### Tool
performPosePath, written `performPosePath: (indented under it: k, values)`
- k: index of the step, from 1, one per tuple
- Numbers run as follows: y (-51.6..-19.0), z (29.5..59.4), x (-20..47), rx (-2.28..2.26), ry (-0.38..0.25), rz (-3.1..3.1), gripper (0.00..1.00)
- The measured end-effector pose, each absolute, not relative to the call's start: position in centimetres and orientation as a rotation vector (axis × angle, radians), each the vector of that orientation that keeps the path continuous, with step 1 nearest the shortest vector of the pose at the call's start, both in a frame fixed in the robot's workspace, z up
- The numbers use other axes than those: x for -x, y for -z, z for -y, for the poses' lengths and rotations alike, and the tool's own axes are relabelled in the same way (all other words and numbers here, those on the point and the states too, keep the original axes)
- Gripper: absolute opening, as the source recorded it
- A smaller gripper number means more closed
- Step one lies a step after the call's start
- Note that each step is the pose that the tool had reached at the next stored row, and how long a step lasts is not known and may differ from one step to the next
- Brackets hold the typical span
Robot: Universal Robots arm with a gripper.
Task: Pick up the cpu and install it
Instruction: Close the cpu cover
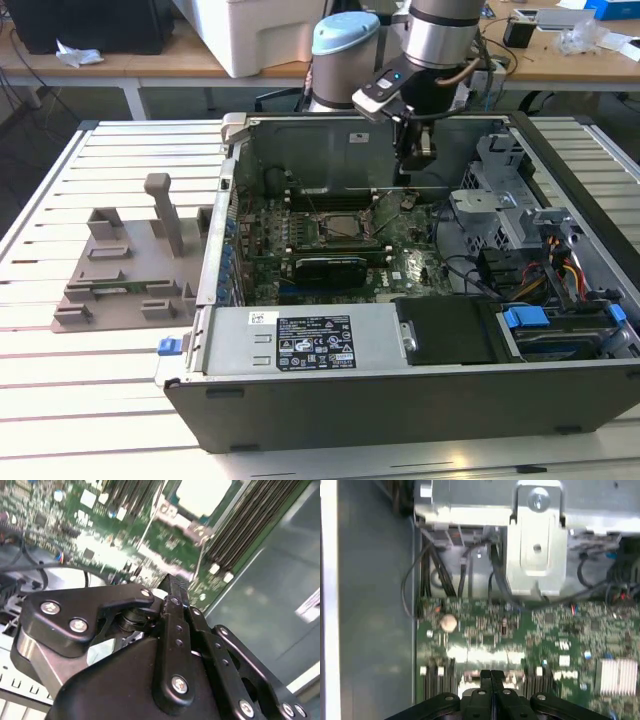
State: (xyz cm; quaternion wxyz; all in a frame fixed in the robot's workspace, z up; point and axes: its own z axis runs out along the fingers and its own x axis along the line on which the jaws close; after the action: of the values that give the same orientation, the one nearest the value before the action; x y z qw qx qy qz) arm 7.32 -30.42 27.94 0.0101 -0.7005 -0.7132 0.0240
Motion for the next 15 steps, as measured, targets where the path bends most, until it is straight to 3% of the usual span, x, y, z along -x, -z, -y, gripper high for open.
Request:
performPosePath:
  k: [8,15]
  values:
    - [-25.1,30.3,-8.0,2.18,-0.076,2.233,0.11]
    - [-24.9,30.3,-6.8,2.18,-0.074,2.233,0.11]
